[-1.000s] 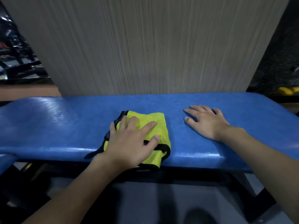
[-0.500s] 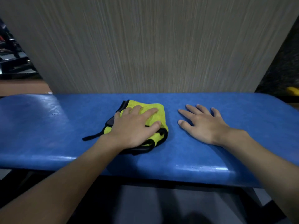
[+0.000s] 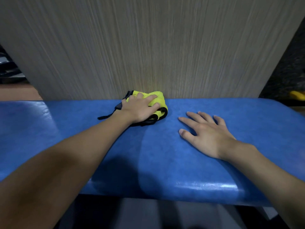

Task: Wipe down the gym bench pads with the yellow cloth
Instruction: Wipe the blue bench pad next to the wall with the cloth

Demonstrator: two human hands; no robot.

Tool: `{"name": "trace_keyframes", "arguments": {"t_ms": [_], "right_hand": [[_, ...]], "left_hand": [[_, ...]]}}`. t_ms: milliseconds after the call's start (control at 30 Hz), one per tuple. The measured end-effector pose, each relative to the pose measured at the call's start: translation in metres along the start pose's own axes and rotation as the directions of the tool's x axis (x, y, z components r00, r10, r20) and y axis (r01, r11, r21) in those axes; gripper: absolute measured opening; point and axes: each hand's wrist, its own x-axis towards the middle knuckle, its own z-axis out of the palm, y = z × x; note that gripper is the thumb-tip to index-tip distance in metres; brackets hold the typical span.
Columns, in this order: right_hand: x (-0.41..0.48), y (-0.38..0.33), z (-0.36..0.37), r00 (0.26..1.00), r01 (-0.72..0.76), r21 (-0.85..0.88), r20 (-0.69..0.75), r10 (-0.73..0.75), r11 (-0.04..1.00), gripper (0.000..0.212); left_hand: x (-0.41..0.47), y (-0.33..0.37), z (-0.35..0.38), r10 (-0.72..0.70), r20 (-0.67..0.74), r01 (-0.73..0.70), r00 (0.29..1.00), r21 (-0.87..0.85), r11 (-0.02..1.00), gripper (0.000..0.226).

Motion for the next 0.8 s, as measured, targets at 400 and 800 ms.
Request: {"name": "trace_keyframes", "arguments": {"t_ms": [400, 800], "right_hand": [[-0.002, -0.005, -0.005, 1.000, -0.015, -0.014, 0.022, 0.015, 1.000, 0.060], [0.005, -0.035, -0.003, 0.997, 0.065, 0.011, 0.031, -0.065, 0.998, 0.058]], "left_hand": [[-0.159, 0.000, -0.008, 0.064, -0.032, -0.063, 0.997, 0.014, 0.998, 0.083], [-0.207, -0.006, -0.007, 0.052, -0.090, -0.049, 0.995, 0.038, 0.998, 0.085]]}}
